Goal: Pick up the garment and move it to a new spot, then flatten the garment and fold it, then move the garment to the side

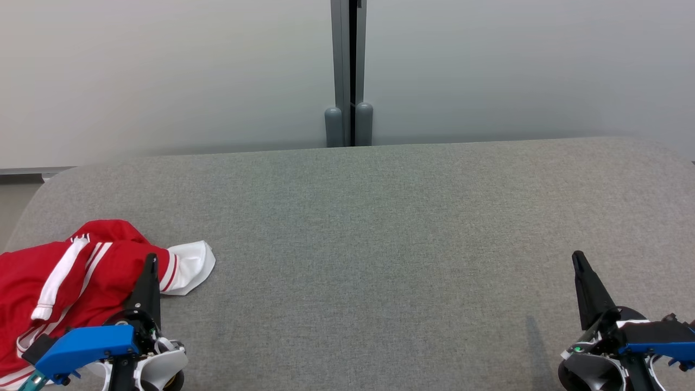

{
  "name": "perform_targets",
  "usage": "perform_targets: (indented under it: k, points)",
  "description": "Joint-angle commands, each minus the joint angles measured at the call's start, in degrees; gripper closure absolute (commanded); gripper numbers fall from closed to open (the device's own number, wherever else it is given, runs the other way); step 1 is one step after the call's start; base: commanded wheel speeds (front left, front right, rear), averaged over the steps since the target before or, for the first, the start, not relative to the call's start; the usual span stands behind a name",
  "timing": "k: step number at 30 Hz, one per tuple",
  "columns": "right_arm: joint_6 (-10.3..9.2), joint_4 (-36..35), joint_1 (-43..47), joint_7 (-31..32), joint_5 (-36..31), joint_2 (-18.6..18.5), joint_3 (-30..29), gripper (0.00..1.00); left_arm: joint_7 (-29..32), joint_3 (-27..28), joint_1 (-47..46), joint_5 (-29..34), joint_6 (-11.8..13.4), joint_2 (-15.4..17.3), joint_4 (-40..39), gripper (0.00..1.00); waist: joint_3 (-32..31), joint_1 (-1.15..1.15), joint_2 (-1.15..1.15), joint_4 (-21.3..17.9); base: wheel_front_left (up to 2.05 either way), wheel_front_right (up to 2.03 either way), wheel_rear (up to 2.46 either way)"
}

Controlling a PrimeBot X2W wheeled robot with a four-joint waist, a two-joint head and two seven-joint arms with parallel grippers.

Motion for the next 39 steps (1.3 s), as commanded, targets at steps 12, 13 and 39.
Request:
perform_targets:
  k: [12,13,39]
  points:
    - [0.03,-0.20,-0.63,0.08,0.15,0.04,-0.05,1.00,0.16,0.07,-0.62,-0.15,-0.24,0.18,-0.21,1.00,0.00,0.00,0.00,0.00,0.00,0.00,0.00]
    - [0.03,-0.20,-0.63,0.08,0.15,0.04,-0.05,1.00,0.16,0.07,-0.62,-0.14,-0.24,0.18,-0.21,1.00,0.00,0.00,0.00,0.00,0.00,0.00,0.00]
    - [-0.01,-2.48,0.70,-3.01,-1.08,-0.04,3.07,0.00,-3.67,-1.57,1.21,2.93,-0.01,-0.15,-1.85,0.00,0.08,0.00,0.00,0.13,0.00,0.00,0.00]
